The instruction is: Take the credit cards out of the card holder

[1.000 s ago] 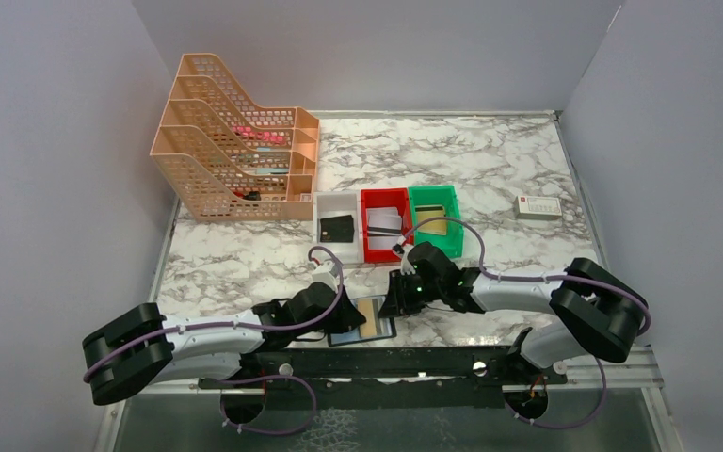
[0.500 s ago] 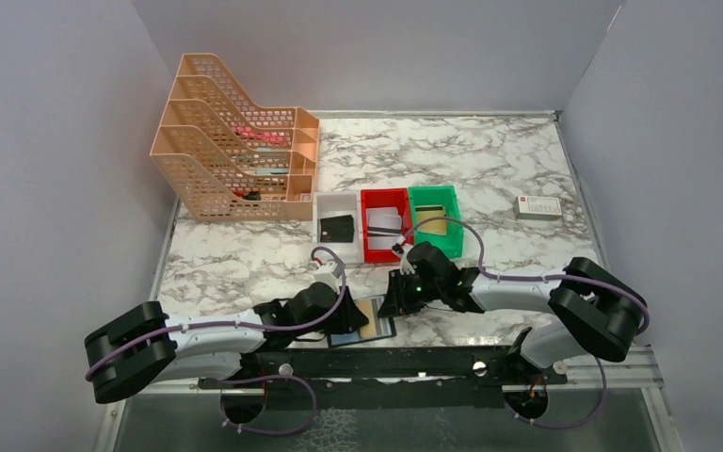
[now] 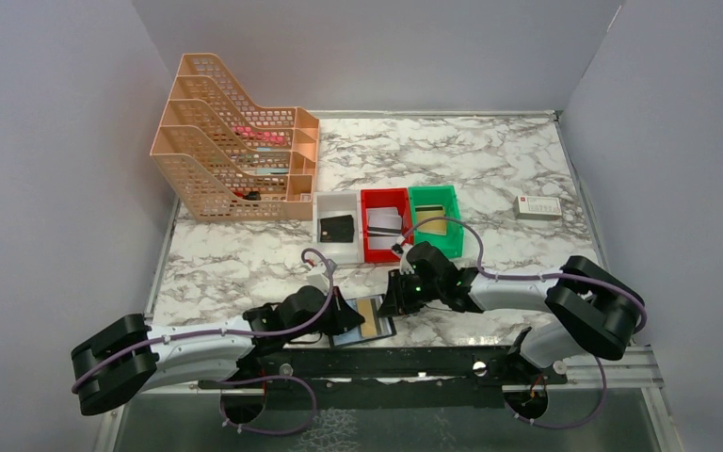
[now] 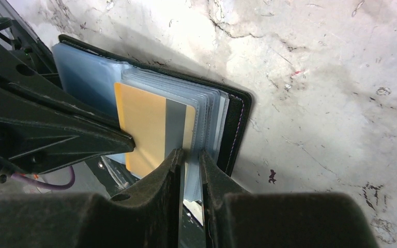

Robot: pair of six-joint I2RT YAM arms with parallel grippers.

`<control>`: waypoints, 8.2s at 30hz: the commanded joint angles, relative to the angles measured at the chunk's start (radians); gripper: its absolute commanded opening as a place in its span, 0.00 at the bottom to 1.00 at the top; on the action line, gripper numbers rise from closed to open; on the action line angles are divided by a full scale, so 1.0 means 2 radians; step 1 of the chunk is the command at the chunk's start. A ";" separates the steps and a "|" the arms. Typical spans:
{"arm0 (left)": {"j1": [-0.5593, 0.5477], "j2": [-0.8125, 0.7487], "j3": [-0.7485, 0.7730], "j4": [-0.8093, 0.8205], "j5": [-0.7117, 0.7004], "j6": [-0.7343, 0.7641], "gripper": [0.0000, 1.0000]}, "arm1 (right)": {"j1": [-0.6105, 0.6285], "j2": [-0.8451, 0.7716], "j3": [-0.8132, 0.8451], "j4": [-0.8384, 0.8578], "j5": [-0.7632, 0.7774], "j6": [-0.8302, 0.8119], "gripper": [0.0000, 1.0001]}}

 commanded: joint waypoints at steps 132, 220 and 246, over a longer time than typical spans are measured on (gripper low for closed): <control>0.011 -0.108 -0.018 -0.140 -0.066 -0.053 0.29 | 0.048 0.064 0.029 -0.041 0.063 0.003 0.06; 0.100 -0.188 0.000 -0.055 0.044 -0.005 0.00 | -0.025 -0.236 -0.064 0.019 -0.022 -0.010 0.62; 0.102 -0.185 0.004 0.021 0.124 -0.019 0.00 | -0.026 -0.125 -0.045 0.177 -0.086 0.037 0.65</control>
